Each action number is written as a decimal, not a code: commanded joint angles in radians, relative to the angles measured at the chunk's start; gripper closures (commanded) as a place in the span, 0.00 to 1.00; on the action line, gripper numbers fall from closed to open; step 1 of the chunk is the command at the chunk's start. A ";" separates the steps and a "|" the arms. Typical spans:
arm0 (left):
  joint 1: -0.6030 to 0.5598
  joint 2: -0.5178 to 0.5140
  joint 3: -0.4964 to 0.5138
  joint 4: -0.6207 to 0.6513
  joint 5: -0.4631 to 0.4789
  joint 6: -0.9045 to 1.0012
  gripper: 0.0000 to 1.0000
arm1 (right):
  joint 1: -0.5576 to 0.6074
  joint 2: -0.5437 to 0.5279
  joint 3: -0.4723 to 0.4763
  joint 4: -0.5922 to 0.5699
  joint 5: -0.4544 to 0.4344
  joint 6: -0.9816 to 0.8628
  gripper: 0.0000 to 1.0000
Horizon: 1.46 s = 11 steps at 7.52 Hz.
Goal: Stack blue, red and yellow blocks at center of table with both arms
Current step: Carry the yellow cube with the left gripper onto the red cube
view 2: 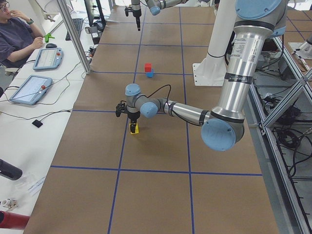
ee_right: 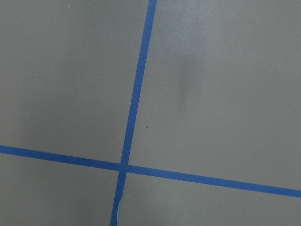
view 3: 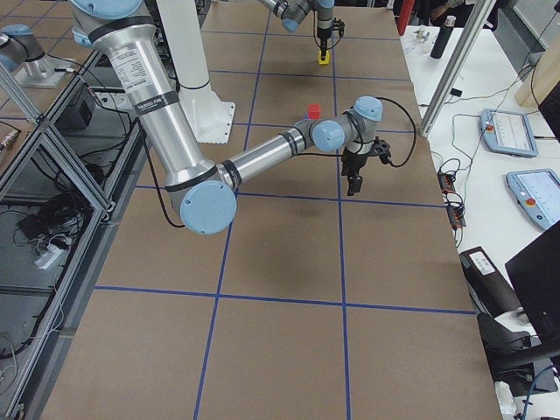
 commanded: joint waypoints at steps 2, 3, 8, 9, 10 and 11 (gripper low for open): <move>-0.069 -0.006 -0.052 0.059 -0.086 0.010 1.00 | 0.000 -0.002 0.016 -0.002 -0.001 0.001 0.01; -0.110 -0.052 -0.113 0.199 -0.113 0.017 1.00 | 0.000 0.000 0.016 -0.002 -0.001 0.001 0.01; 0.046 -0.529 -0.264 0.785 -0.099 -0.122 1.00 | 0.009 -0.002 0.018 -0.002 0.002 0.001 0.01; 0.136 -0.636 -0.208 0.786 -0.070 -0.203 1.00 | 0.011 -0.002 0.018 -0.002 0.000 0.001 0.01; 0.191 -0.716 -0.159 0.782 -0.046 -0.281 1.00 | 0.012 -0.003 0.018 -0.002 0.000 0.001 0.01; 0.262 -0.791 -0.091 0.774 -0.038 -0.329 1.00 | 0.017 -0.003 0.018 -0.002 0.000 0.001 0.01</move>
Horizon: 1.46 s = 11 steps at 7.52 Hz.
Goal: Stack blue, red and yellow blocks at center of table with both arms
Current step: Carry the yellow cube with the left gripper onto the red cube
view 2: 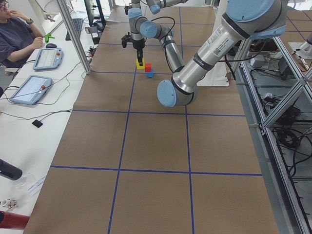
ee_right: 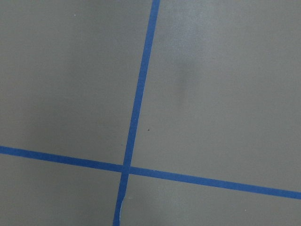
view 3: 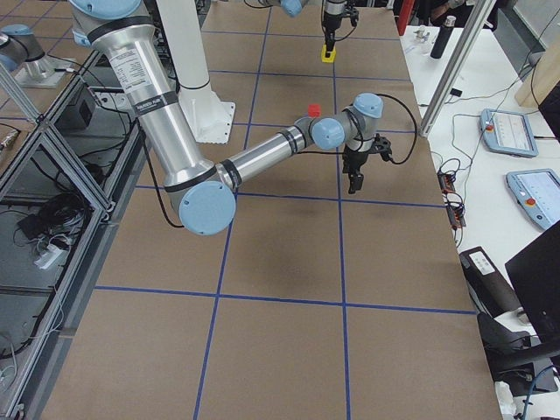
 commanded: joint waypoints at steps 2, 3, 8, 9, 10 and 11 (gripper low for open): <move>0.116 -0.199 0.275 -0.143 0.047 -0.092 1.00 | 0.009 -0.001 0.000 -0.002 0.000 0.000 0.01; 0.119 -0.193 0.321 -0.206 0.047 -0.092 1.00 | 0.009 -0.001 0.000 -0.002 0.001 0.000 0.01; 0.122 -0.156 0.319 -0.210 0.047 -0.075 1.00 | 0.012 -0.002 -0.001 -0.002 0.000 -0.001 0.01; 0.124 -0.156 0.317 -0.210 0.047 -0.075 1.00 | 0.012 -0.002 -0.002 0.000 0.001 0.000 0.01; 0.124 -0.156 0.317 -0.210 0.047 -0.077 1.00 | 0.014 -0.002 -0.002 -0.002 0.000 -0.001 0.01; 0.125 -0.156 0.315 -0.210 0.047 -0.077 1.00 | 0.015 -0.007 -0.002 0.000 0.001 -0.001 0.01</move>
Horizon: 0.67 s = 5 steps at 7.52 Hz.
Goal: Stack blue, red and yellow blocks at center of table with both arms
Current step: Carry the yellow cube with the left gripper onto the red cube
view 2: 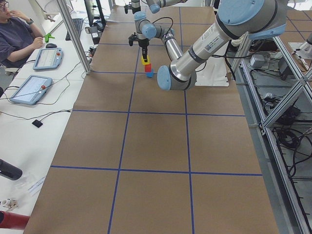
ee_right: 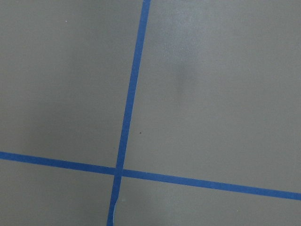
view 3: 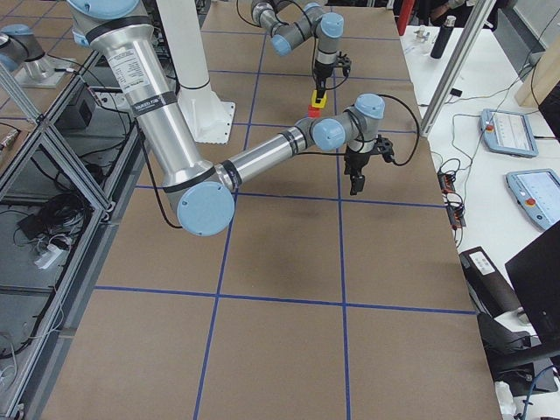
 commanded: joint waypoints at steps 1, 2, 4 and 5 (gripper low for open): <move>0.003 0.001 -0.002 0.000 -0.002 -0.001 1.00 | 0.002 -0.003 0.000 -0.001 -0.001 -0.002 0.01; 0.012 0.002 -0.002 0.000 0.000 -0.001 1.00 | 0.002 -0.005 0.000 0.001 0.001 -0.004 0.01; 0.023 0.007 -0.003 0.000 -0.002 -0.002 1.00 | 0.002 -0.005 0.000 -0.001 0.001 -0.004 0.01; 0.024 0.008 -0.003 0.000 -0.002 -0.002 1.00 | 0.002 -0.006 0.000 -0.001 0.001 -0.004 0.01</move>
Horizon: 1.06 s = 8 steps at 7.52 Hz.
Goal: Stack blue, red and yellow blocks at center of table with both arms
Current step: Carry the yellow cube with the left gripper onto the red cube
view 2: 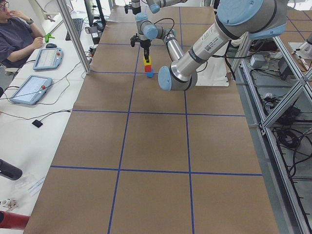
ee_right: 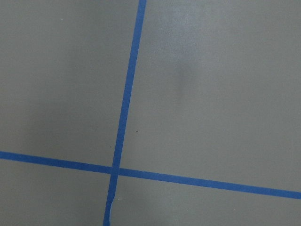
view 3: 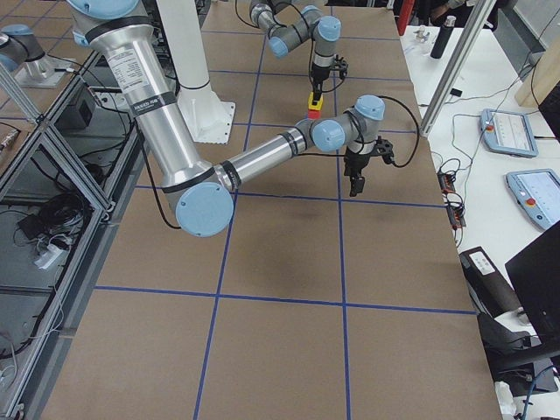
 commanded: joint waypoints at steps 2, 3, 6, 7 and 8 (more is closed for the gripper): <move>0.003 0.004 -0.004 0.000 -0.001 0.000 1.00 | 0.000 -0.001 0.000 0.000 0.000 0.000 0.01; 0.003 0.004 -0.004 0.000 -0.001 -0.002 1.00 | 0.002 -0.001 0.000 0.000 0.000 0.000 0.01; 0.004 0.023 -0.017 0.000 -0.001 0.000 0.23 | 0.006 -0.001 -0.002 0.000 0.000 -0.003 0.01; 0.004 0.026 -0.020 -0.006 -0.001 -0.005 0.02 | 0.009 -0.001 0.000 0.000 0.000 -0.003 0.01; 0.006 0.026 -0.021 -0.006 -0.001 -0.009 0.01 | 0.009 -0.001 0.000 0.000 0.002 -0.003 0.01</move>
